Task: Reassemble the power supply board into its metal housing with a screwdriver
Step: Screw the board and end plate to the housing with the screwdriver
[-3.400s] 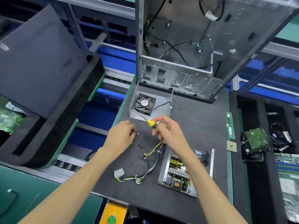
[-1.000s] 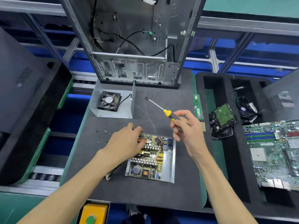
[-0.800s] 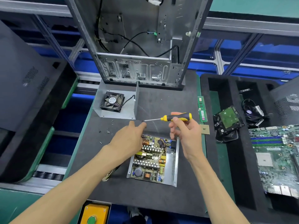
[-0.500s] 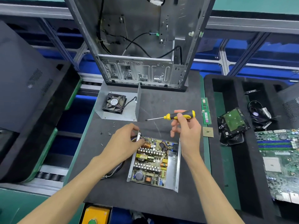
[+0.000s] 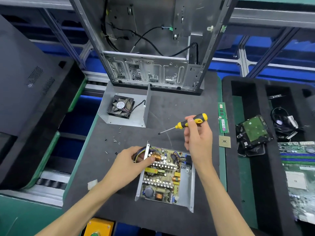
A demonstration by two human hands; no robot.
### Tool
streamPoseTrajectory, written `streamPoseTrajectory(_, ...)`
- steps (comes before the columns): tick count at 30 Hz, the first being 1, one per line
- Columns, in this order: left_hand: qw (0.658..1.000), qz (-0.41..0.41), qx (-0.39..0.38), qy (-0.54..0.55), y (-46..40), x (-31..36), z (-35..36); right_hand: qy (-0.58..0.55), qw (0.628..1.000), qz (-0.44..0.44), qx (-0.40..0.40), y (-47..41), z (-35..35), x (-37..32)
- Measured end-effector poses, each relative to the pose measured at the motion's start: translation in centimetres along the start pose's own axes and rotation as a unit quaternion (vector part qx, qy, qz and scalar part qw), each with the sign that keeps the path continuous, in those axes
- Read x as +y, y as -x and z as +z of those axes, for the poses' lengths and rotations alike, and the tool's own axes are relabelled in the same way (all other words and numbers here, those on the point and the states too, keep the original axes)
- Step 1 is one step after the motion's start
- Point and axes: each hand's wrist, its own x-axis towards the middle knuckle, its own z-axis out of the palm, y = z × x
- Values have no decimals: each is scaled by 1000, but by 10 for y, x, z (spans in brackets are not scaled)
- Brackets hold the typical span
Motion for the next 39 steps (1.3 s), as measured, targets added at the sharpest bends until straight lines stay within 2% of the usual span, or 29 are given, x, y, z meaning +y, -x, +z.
streamPoseTrajectory(4,999,1,-36,14,8,-8,3,-24,999,45,12,-1,-6,0)
streamPoseTrajectory(7,993,-24,-71,88,5,-10,-4,-24,998,52,4,0,-5,0)
streamPoseTrajectory(10,988,-67,-44,134,-9,-7,-10,-23,998,57,2,0,-6,0)
streamPoseTrajectory(12,992,-59,-46,100,-23,-4,-14,-18,998,60,2,-1,-6,1)
streamPoseTrajectory(14,993,-19,-118,7,-38,1,-20,-17,998,63,0,-2,-6,1)
streamPoseTrajectory(17,959,57,-230,-158,-64,8,-29,-18,998,67,-3,-2,-6,1)
streamPoseTrajectory(20,919,103,-273,-265,-82,15,-29,-18,997,72,-4,-3,-7,2)
streamPoseTrajectory(27,880,109,-316,-336,-100,27,-26,-41,996,82,-12,-3,-6,-1)
streamPoseTrajectory(32,865,113,-325,-365,-102,32,-22,-40,996,83,-18,-2,-6,-3)
streamPoseTrajectory(36,864,117,-306,-382,-105,34,-21,-37,995,84,-27,-4,-6,-3)
streamPoseTrajectory(39,895,80,-297,-323,-110,32,-19,-39,995,88,-29,-4,-7,-2)
